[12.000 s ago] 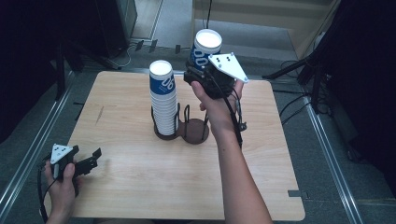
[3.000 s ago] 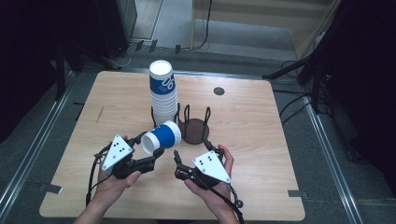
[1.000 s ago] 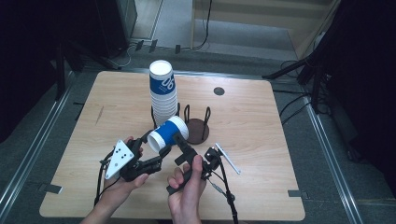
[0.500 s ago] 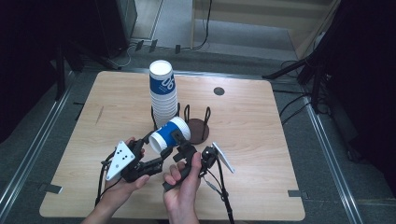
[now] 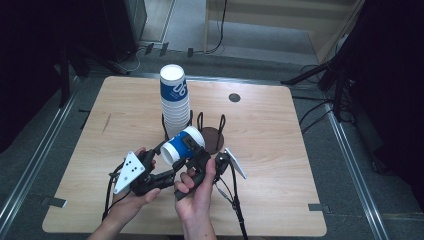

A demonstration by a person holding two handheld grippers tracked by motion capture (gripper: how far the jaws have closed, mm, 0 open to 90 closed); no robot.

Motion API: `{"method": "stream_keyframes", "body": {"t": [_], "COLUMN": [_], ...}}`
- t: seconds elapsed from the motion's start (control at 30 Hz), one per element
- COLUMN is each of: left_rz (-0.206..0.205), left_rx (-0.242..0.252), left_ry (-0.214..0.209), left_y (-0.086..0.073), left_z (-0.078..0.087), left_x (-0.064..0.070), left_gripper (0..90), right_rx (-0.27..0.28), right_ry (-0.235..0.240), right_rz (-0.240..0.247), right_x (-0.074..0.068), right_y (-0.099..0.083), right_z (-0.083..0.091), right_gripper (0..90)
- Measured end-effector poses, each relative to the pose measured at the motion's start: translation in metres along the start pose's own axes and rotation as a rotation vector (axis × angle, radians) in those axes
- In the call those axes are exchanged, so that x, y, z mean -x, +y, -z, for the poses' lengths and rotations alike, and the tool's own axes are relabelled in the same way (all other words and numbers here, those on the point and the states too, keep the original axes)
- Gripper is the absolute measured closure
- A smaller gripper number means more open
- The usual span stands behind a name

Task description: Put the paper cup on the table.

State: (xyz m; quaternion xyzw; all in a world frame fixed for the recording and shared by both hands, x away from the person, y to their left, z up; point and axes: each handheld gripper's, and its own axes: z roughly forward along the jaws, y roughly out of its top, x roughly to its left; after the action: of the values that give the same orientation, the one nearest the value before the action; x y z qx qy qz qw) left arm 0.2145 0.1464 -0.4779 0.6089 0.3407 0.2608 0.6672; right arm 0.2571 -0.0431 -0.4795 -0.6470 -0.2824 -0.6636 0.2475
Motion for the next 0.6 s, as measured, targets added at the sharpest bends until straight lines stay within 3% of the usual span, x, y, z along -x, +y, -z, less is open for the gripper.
{"method": "stream_keyframes", "body": {"t": [0.17,0.33,0.43,0.6], "left_rz": [0.000,-0.008,-0.002,-0.026], "left_rx": [-0.007,-0.010,-0.004,0.003], "left_ry": [-0.004,-0.010,-0.013,-0.015], "left_y": [-0.0004,-0.0005,-0.0003,-0.0007], "left_z": [0.0001,0.0001,0.0002,0.0021], "left_x": [0.0005,0.0008,0.0004,-0.0005], "left_gripper": [29.0,29.0,28.7,28.4], "right_rx": [-0.032,-0.050,-0.058,-0.063], "right_ry": [0.015,0.023,0.034,0.054], "right_rz": [-0.014,-0.015,-0.033,-0.037], "right_x": [0.0018,0.0016,0.0016,0.0019], "right_y": [0.0018,0.0030,0.0044,0.0034], "right_z": [-0.0036,-0.0051,-0.0050,-0.0051], "right_gripper": [1.0,12.6,16.1,18.6]}}
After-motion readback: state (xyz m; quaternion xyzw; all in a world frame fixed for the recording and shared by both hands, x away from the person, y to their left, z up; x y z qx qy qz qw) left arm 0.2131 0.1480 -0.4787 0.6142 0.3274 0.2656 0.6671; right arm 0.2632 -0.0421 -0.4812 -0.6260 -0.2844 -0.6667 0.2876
